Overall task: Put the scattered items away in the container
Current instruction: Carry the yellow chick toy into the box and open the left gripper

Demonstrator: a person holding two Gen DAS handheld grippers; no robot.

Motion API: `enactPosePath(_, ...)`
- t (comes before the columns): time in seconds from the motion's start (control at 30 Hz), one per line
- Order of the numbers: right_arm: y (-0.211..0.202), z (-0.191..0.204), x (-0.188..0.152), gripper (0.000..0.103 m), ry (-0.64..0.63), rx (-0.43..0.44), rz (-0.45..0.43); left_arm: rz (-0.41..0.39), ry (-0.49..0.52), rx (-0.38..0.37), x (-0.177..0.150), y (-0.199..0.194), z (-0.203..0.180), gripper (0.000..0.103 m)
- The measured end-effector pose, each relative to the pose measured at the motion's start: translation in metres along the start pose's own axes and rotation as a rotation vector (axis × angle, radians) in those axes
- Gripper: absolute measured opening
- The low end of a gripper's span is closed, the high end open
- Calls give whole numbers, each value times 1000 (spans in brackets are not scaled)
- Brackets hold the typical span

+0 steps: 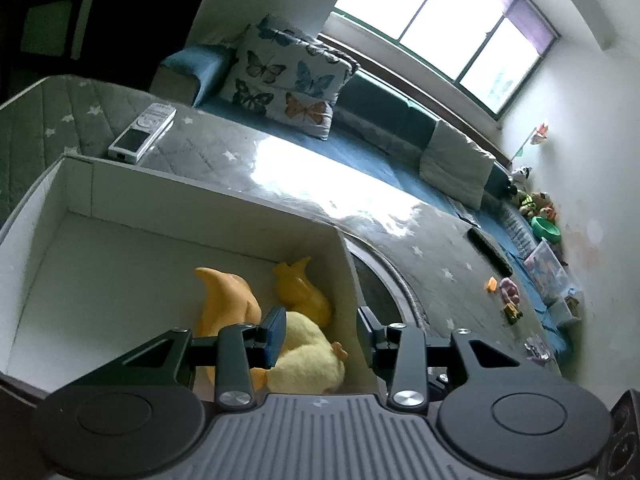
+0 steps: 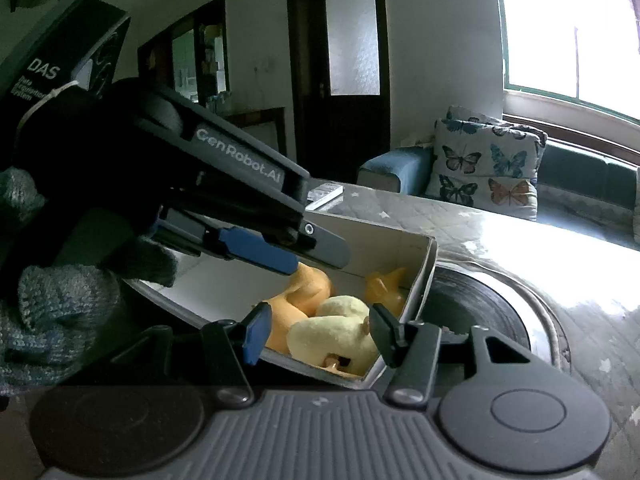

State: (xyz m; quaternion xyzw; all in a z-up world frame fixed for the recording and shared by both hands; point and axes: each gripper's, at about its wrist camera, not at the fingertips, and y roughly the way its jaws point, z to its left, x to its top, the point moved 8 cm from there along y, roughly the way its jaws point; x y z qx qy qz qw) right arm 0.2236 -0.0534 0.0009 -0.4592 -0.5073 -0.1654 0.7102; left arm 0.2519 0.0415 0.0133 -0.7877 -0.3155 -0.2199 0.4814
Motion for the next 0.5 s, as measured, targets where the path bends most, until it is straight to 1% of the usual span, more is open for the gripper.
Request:
enactPosePath(0.07,-3,0,0,64,2,0,-6,-6,16,2,-4,-6,-4,41)
enactPosePath(0.33,-32,8,-13,64,7,-5,-19,-11,65,15,-27,-27,-13,41)
enactPosePath(0.5,-45,14,-24,69,4,-7,-18,-25,69,29,-39,-39,-9,41)
